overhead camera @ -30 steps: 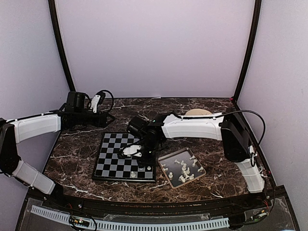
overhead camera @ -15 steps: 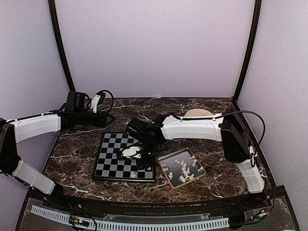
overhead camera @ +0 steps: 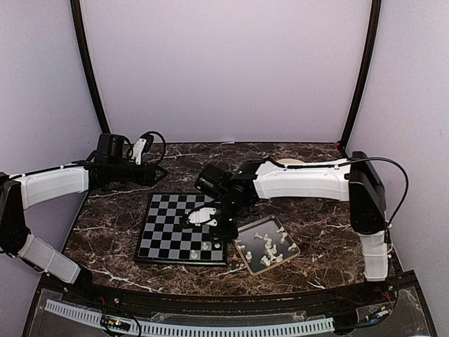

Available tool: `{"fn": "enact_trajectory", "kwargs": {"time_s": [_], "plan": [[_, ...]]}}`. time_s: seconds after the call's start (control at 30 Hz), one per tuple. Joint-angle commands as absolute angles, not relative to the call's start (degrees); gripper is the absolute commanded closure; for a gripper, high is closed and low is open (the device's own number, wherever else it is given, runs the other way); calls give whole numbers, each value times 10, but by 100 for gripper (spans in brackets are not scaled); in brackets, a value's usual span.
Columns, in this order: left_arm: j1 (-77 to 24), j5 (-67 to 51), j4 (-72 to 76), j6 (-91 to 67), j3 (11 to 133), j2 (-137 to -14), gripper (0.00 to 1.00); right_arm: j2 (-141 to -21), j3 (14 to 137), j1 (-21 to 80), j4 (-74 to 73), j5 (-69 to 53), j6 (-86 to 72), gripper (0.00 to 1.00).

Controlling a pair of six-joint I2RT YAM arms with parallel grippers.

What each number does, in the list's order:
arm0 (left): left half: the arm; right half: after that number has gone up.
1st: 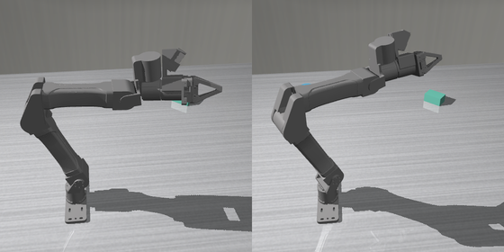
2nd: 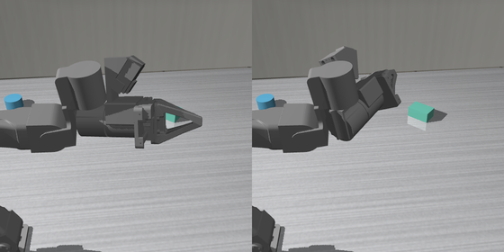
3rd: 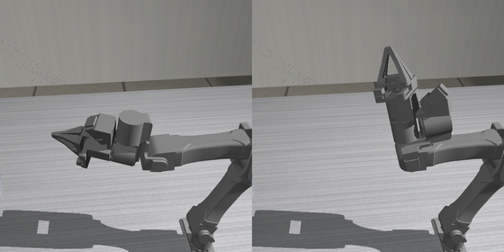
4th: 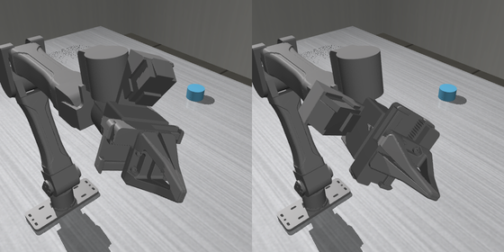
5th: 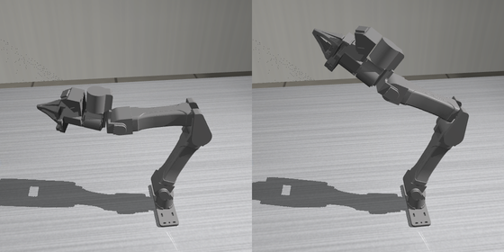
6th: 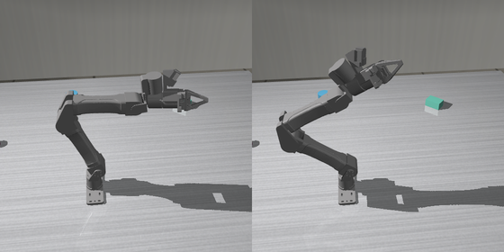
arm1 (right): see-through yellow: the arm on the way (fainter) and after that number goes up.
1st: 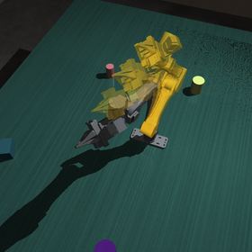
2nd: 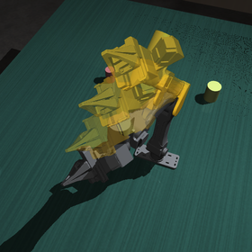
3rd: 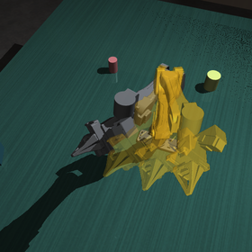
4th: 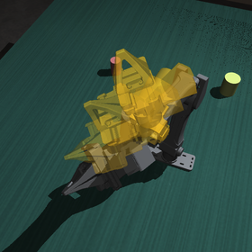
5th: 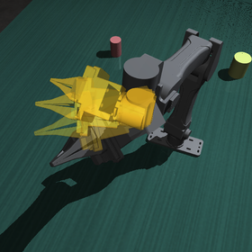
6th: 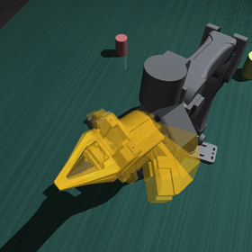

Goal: Set up the chess pieces on the board
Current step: Place the pawn at g2, then adjust the pawn in the storage box.

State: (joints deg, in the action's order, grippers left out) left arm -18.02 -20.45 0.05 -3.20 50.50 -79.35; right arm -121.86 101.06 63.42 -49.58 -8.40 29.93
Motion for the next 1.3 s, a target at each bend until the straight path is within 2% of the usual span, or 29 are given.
{"fn": "enact_trajectory", "kwargs": {"time_s": [0.0,0.2,0.4,0.63,0.87,1.27], "plan": [[-182,-202,-4,-27,515,-783,41,-1113,915,603,-456,-64,304,70],[-182,-205,-4,-27,516,-791,41,-1017,787,520,-423,-92,300,70],[-182,-205,-3,-27,514,-799,41,-977,692,435,-396,-102,302,76],[-182,-214,-1,-30,517,-808,41,-944,617,409,-384,-78,308,77],[-182,-218,0,-33,518,-813,41,-949,614,408,-383,-78,317,77],[-182,-215,-1,-32,517,-814,41,-1015,701,430,-408,-140,314,73]]}}
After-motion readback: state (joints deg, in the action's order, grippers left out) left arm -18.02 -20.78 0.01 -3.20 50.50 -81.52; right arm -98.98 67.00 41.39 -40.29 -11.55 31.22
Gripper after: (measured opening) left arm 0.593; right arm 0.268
